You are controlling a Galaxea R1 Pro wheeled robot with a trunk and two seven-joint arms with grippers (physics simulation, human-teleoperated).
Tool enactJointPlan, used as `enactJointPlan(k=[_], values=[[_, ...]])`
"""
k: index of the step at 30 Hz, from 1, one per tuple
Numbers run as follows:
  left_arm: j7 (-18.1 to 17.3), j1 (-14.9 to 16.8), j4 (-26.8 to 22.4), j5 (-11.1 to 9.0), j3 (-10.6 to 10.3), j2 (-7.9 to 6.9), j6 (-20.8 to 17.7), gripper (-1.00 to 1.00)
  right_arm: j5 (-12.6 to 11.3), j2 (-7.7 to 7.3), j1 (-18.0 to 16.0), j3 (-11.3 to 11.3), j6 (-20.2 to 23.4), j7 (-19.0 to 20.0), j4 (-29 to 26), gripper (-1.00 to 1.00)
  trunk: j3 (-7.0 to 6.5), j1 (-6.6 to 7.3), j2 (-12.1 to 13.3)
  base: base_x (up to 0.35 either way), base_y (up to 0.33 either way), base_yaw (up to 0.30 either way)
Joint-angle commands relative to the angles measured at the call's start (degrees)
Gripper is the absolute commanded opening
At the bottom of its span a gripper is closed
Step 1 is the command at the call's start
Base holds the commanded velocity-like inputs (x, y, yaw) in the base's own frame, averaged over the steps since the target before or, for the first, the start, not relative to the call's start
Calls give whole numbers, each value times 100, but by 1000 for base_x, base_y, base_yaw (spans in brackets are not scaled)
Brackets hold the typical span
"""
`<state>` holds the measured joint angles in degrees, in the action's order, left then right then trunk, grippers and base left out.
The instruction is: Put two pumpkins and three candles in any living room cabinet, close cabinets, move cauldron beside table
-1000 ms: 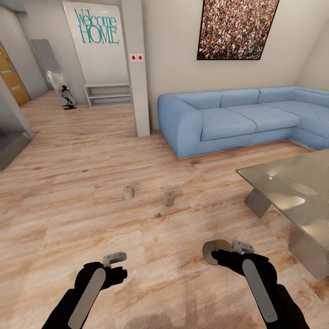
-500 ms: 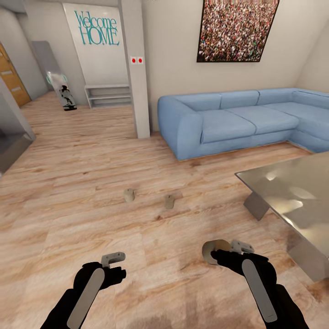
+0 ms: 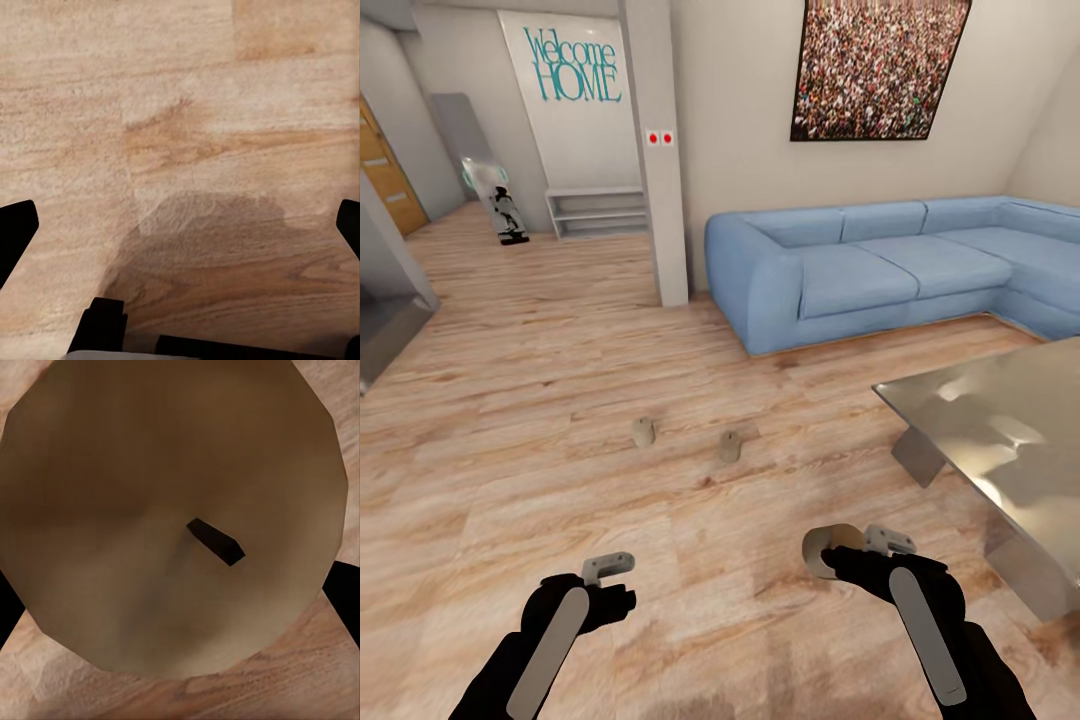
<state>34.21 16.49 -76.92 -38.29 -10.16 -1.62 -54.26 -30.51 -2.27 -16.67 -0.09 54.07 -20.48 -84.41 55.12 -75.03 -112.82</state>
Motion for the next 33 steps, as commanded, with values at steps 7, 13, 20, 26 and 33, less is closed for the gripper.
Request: enactJointPlan(k=[7,13,20,26,33], values=[[68,4,64,-42,-9,-14,-4,100,-60,0,-3,13,26,-60,-5,-100,-110,155,280,0,0,35],[68,4,174,-39,-4,-18,225,100,-34,67,-3,18,69,-61,-5,-100,-173,287,521,0,0,123],[75,4,205,-47,-12,-6,389,100,-3,111,-3,18,27,-34,-5,-100,-259,441,801,0,0,94],[-21,68,302,42,-117,94,498,100,-2,210,-65,125,-91,65,-96,-100,-310,506,921,0,0,6],[102,70,481,-56,-66,163,484,100,-115,439,-47,361,-379,289,-286,-100,-310,506,921,6,0,0]])
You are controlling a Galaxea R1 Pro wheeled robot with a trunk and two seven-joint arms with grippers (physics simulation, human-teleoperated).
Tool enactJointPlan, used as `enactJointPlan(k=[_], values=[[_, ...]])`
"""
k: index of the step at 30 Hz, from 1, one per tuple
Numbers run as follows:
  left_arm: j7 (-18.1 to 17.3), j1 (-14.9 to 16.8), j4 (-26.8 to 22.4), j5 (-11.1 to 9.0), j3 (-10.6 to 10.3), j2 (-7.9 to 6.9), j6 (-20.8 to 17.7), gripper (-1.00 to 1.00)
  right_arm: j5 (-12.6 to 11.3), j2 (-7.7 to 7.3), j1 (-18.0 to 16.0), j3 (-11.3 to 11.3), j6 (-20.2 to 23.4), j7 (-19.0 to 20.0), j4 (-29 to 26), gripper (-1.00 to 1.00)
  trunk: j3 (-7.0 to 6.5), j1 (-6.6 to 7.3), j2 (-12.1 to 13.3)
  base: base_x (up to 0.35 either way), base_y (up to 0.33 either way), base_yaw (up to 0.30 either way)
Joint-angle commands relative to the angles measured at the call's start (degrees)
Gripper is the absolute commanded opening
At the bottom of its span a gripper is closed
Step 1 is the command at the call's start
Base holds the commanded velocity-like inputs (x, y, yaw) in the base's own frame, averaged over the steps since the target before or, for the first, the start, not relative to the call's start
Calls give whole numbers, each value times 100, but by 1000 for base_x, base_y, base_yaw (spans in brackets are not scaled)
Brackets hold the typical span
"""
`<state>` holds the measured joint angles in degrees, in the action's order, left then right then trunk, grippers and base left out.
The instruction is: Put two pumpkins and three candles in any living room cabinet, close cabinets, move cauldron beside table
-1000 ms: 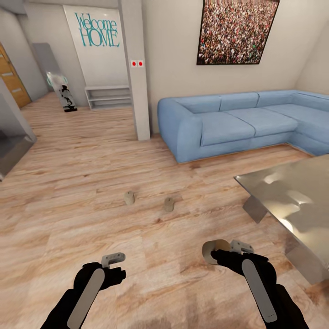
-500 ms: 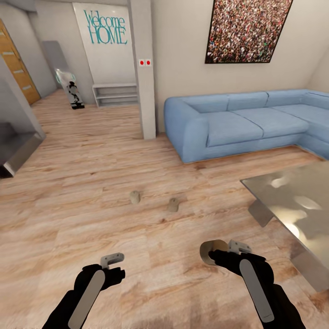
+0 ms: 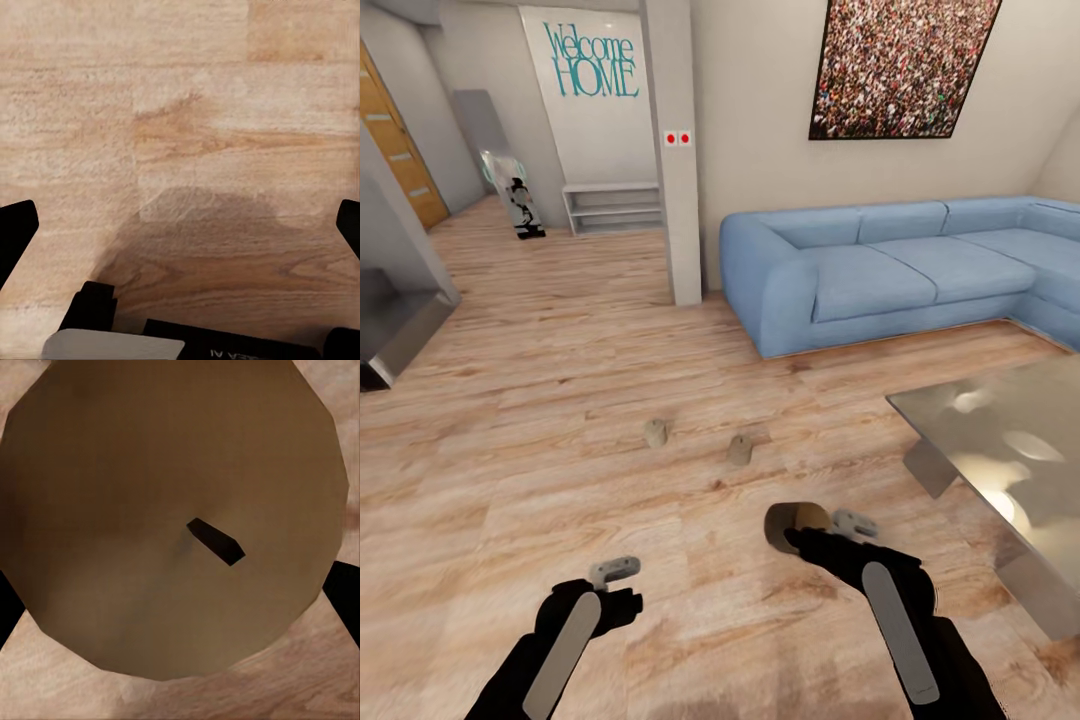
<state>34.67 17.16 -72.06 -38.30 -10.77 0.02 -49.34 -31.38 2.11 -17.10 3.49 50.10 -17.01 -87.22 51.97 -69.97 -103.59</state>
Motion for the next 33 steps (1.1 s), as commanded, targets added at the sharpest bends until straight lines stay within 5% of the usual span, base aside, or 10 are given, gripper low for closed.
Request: enactJointPlan(k=[1,18,19,25,27,33], values=[[56,4,2,-64,4,-4,-11,100,-26,34,-4,36,-20,-27,-6,-100,5,0,-2,87,0,0],[59,4,16,-71,52,-37,-6,100,1,584,-4,599,-150,111,20,-100,5,0,-2,261,143,0],[60,3,16,-68,54,-37,-6,100,1,751,-4,731,-150,106,20,-100,5,0,-2,268,240,0],[64,7,13,-60,57,-70,40,100,12,789,-25,727,-169,46,20,-100,5,0,-2,241,259,0],[66,7,10,-55,61,-101,91,100,30,789,-80,749,-168,-88,30,-100,5,0,-2,230,256,0],[75,6,8,-20,66,-148,243,100,135,789,-282,1078,-167,-1737,205,-100,5,0,-2,229,241,0]])
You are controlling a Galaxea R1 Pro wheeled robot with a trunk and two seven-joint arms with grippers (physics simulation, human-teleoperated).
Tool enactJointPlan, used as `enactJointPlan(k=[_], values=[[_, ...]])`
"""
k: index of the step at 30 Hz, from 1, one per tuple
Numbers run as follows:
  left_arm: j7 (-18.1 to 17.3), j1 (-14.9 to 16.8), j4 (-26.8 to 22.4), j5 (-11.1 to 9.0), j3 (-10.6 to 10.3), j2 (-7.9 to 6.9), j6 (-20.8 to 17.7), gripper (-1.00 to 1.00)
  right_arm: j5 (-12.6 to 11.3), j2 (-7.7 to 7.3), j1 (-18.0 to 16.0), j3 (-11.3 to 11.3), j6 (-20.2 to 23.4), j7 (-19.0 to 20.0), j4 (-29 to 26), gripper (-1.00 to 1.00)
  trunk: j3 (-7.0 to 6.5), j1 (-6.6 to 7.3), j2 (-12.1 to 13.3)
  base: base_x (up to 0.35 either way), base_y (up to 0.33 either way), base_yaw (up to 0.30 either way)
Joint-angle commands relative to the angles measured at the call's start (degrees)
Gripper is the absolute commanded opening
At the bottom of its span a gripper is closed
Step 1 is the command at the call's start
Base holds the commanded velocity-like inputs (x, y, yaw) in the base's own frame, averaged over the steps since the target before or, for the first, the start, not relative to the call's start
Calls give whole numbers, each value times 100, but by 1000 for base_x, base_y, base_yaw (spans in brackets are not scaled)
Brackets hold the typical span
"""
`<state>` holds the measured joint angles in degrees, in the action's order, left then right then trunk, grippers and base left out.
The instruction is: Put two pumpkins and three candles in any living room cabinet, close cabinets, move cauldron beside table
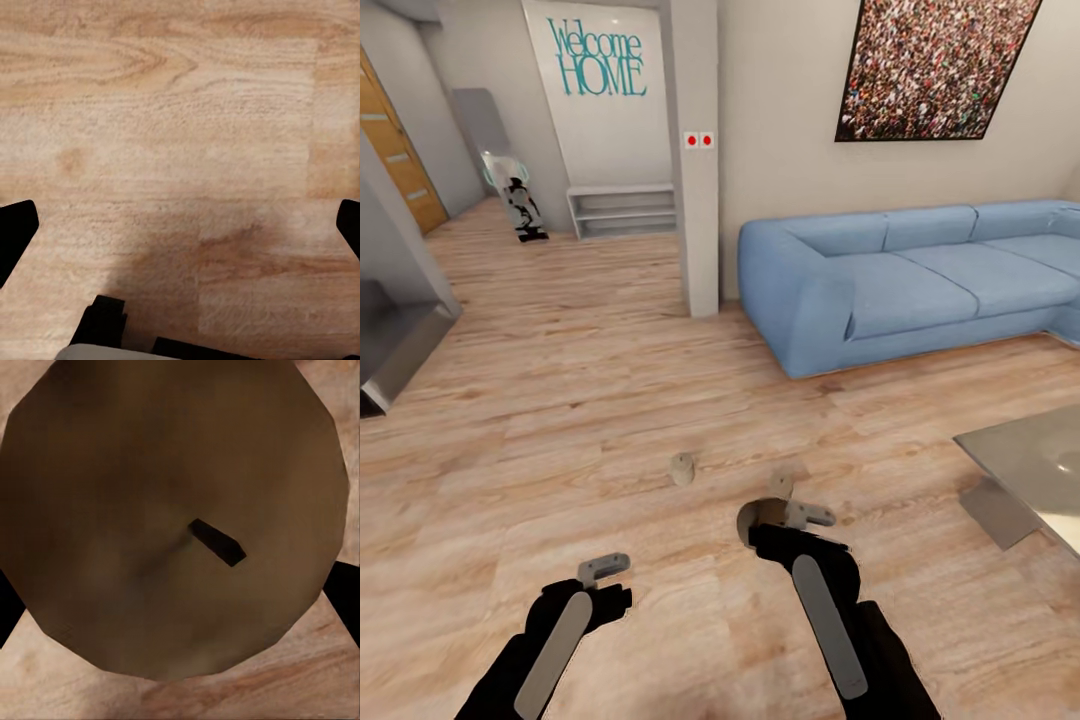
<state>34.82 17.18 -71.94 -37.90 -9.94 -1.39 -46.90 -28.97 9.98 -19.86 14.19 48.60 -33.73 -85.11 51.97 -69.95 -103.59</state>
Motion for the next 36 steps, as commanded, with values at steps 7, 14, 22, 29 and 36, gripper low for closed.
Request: enactJointPlan(k=[7,14,22,29,36], values=[[60,5,0,-46,-17,-10,30,100,-92,2,-26,108,8,-521,129,-100,5,-2,-2,228,202,0],[60,2,4,-42,-24,-10,31,100,-91,2,-27,264,-15,-516,150,-100,5,-2,-2,228,163,0],[60,3,3,-42,-25,-10,33,100,-121,2,-27,280,-18,-496,144,-100,13,-2,-2,228,157,-60],[60,4,3,-46,-25,-32,37,100,-151,2,-27,277,-90,-487,152,-100,40,-2,-2,204,104,-238],[60,4,5,-46,-25,-36,35,100,-153,2,-27,284,-205,-482,153,-100,74,-2,-2,191,6,-247]])
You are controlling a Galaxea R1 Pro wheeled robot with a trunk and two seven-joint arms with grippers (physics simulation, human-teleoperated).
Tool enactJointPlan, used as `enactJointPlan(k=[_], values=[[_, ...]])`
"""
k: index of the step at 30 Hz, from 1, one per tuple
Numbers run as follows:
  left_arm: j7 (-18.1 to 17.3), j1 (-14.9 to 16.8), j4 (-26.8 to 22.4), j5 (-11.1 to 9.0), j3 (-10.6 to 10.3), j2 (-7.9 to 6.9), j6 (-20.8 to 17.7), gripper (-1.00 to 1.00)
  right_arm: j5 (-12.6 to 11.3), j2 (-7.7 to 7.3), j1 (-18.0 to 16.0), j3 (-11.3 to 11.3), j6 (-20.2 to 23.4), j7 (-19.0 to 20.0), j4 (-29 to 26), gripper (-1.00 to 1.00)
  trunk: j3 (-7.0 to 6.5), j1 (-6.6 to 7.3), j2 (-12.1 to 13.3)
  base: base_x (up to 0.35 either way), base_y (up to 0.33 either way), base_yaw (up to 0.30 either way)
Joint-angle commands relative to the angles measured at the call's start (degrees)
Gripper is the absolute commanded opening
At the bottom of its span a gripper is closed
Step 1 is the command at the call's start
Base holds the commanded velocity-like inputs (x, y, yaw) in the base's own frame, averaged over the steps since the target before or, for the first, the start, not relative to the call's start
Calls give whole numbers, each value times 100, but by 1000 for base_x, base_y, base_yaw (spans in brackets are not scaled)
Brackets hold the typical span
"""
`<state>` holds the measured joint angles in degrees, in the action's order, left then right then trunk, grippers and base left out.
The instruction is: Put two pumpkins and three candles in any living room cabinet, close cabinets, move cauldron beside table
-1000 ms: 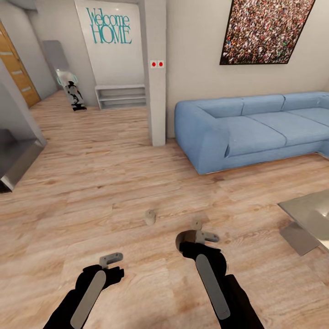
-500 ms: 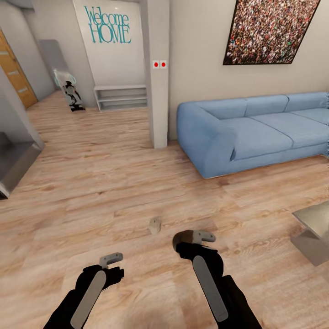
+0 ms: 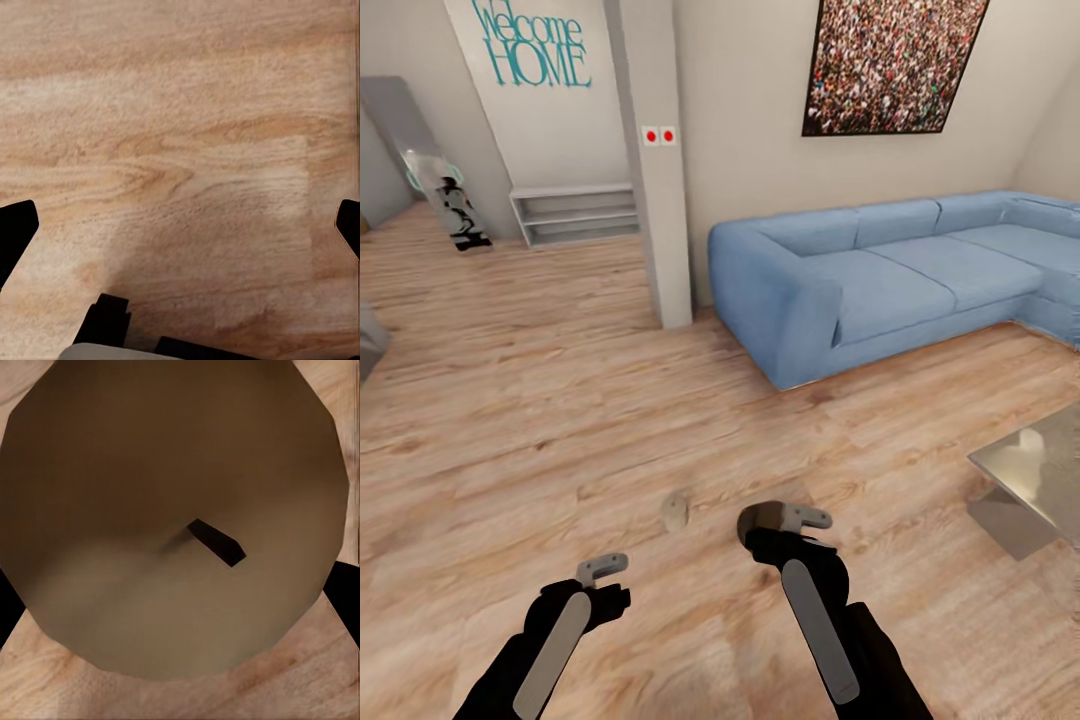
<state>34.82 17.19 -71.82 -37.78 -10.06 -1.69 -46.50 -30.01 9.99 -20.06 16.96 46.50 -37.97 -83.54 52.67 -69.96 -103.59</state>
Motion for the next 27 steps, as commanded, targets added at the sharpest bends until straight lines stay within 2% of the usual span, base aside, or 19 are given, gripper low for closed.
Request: enactJointPlan(k=[1,13,22,27], values=[[60,1,-8,-56,-14,-7,-6,100,-49,1,-6,8,3,-56,-4,-100,11,-1,-2,181,5,-233],[60,0,-8,-55,-14,-7,0,100,-49,1,-6,44,0,-53,-4,-100,94,-1,-2,176,137,-191],[61,0,-8,-54,-18,-7,1,100,-53,1,-6,44,0,-53,2,-100,167,-1,-2,174,164,-136],[60,3,-8,-54,-20,-7,1,100,-50,1,-6,44,0,2,4,-100,209,-1,-2,172,49,-117]])
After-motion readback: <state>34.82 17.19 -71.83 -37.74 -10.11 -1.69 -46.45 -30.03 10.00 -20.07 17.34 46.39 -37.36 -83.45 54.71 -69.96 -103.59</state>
